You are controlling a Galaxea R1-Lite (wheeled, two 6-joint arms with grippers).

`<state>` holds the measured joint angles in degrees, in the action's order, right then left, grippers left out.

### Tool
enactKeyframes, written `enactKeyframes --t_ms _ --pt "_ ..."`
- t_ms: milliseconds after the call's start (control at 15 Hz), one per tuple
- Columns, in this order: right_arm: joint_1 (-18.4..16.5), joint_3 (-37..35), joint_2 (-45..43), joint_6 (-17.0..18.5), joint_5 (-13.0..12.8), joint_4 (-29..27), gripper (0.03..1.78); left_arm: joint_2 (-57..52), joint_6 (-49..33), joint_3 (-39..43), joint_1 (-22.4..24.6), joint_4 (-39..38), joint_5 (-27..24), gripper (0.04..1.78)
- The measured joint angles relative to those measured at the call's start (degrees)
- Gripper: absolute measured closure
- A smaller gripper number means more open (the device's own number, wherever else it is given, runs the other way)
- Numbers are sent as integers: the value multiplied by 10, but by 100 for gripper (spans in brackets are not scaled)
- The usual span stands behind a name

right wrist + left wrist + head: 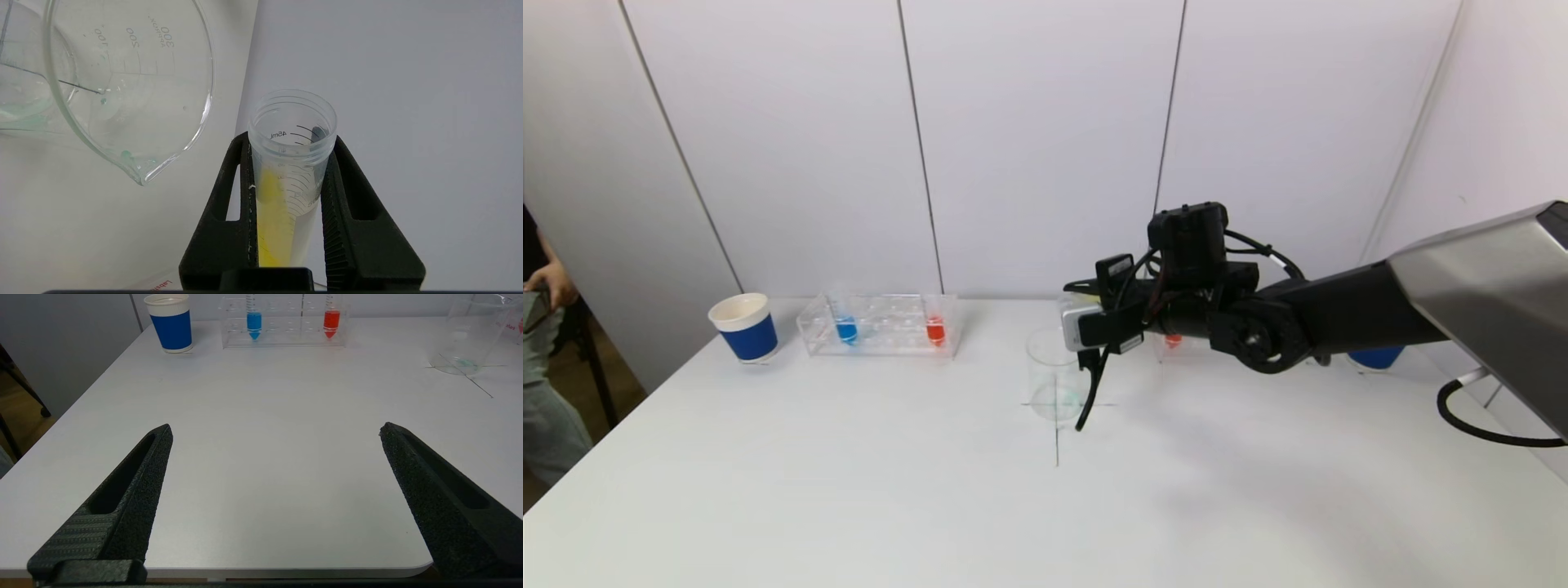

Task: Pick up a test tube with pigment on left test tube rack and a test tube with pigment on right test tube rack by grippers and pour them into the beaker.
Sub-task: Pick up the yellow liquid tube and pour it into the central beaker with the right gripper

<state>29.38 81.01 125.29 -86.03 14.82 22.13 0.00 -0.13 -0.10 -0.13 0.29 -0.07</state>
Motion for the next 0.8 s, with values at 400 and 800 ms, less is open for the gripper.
enactKeyframes --t_ms 400,800 --pt "9 13 0 -5 -8 -14 131 0 0 0 0 0 0 5" --pt "10 13 -3 -9 -8 -17 131 0 0 0 0 0 0 5"
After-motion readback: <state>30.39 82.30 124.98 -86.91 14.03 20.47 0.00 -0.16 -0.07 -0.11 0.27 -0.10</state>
